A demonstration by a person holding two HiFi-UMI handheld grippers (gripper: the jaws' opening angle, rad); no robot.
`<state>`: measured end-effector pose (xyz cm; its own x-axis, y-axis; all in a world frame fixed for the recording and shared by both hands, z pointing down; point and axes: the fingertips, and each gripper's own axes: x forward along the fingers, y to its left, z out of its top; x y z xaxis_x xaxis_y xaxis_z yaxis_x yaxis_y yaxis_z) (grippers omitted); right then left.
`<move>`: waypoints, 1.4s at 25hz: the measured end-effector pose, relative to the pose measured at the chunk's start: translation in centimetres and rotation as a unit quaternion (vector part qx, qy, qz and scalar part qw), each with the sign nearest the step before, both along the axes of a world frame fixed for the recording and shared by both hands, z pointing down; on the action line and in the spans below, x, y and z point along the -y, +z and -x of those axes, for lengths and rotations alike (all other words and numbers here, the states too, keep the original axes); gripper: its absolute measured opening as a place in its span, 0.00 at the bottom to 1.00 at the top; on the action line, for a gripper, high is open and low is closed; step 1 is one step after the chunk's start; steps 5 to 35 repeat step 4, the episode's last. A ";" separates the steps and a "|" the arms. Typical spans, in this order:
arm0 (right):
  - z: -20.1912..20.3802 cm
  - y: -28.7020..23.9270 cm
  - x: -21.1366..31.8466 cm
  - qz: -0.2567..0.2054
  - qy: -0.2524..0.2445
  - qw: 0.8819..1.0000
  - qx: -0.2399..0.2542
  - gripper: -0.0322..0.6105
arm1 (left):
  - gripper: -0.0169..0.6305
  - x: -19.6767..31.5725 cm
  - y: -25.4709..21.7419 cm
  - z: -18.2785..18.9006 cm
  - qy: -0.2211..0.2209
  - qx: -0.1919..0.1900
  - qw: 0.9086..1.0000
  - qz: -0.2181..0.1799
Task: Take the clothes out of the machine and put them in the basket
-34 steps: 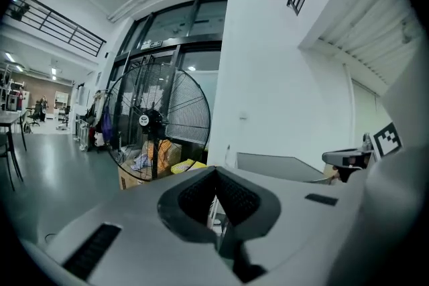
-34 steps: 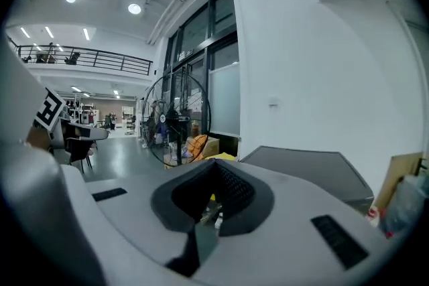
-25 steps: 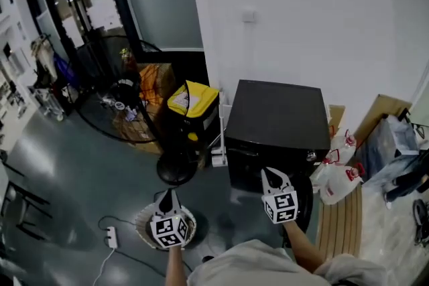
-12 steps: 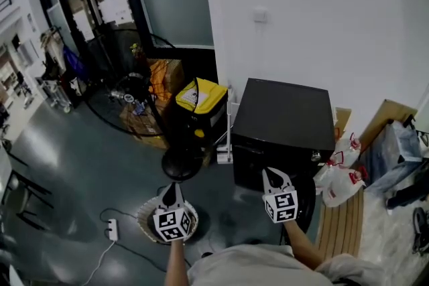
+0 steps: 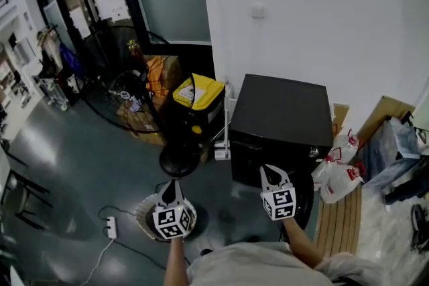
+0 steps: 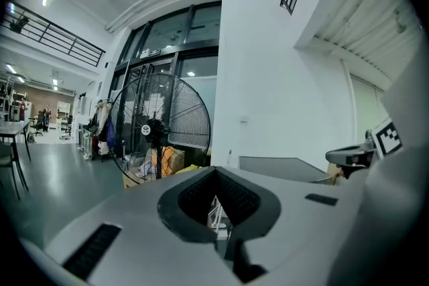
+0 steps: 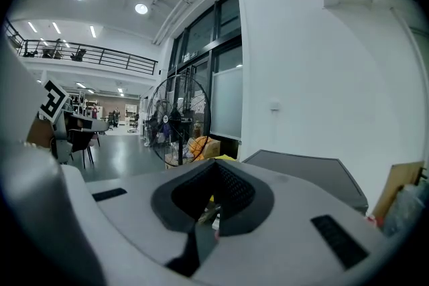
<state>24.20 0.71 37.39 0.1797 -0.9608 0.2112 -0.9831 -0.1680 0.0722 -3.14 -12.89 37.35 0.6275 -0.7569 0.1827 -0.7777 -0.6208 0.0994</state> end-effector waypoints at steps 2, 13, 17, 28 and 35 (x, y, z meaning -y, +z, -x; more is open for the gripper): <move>0.0 0.1 0.0 0.001 -0.001 1.000 0.000 0.08 | 0.05 0.0 0.0 -0.1 -0.001 -0.005 1.000 0.003; 0.0 0.3 -0.1 0.002 -0.002 1.000 0.000 0.08 | 0.05 -0.1 0.0 -0.2 -0.002 -0.009 1.000 0.005; 0.0 0.3 -0.1 0.002 -0.002 1.000 0.000 0.08 | 0.05 -0.1 0.0 -0.2 -0.002 -0.009 1.000 0.005; 0.0 0.3 -0.1 0.002 -0.002 1.000 0.000 0.08 | 0.05 -0.1 0.0 -0.2 -0.002 -0.009 1.000 0.005; 0.0 0.3 -0.1 0.002 -0.002 1.000 0.000 0.08 | 0.05 -0.1 0.0 -0.2 -0.002 -0.009 1.000 0.005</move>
